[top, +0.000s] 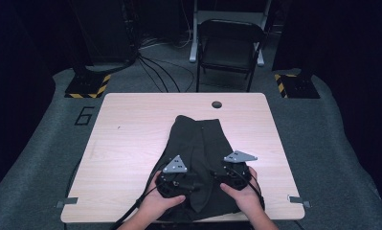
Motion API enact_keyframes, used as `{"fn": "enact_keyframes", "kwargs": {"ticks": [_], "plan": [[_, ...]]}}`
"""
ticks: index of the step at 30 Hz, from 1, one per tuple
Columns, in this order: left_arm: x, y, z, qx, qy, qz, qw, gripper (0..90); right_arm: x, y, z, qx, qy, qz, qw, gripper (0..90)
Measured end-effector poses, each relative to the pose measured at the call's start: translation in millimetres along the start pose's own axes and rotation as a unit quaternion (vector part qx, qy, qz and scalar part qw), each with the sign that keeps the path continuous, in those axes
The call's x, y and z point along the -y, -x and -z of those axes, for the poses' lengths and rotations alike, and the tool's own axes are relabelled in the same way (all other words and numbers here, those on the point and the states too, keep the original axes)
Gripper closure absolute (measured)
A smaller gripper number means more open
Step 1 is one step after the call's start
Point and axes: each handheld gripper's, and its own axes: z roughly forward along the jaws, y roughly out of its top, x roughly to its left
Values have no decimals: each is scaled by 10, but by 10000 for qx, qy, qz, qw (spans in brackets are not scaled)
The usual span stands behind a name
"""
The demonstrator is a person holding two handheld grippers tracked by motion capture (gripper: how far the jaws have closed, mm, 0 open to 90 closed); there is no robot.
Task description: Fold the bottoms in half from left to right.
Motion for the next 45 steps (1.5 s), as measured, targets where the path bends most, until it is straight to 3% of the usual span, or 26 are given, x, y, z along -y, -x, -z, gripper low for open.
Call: {"fn": "enact_keyframes", "kwargs": {"ticks": [8, 13, 20, 23, 27, 33, 39, 41, 45], "plan": [[57, -206, 141, -343, 44, 135, 9993, 523, 132, -217, -53, -30, -416, 289, 9987, 373], [62, -283, 166, -469, 61, 162, 9987, 518, 276, -270, 8, -205, -579, 156, 9980, 370], [68, -340, 192, -626, 145, 241, 9976, 516, 434, -369, 53, -281, -759, 178, 9966, 406], [95, -367, 205, -696, 162, 262, 9971, 515, 440, -355, 59, -433, -803, 165, 9957, 489], [136, -410, 220, -734, 154, 321, 9967, 514, 459, -342, 46, -446, -849, 317, 9949, 658], [162, -449, 251, -795, 143, 348, 9961, 513, 441, -322, 76, -454, -899, 348, 9943, 809], [154, -487, 286, -851, 163, 348, 9956, 513, 350, -194, 197, -324, -821, 515, 9948, 868], [145, -502, 293, -887, 197, 419, 9950, 513, 295, -131, 268, -259, -771, 461, 9956, 869], [104, -551, 321, -971, 199, 372, 9944, 513, 233, -24, 359, -210, -719, 445, 9962, 870]]}}
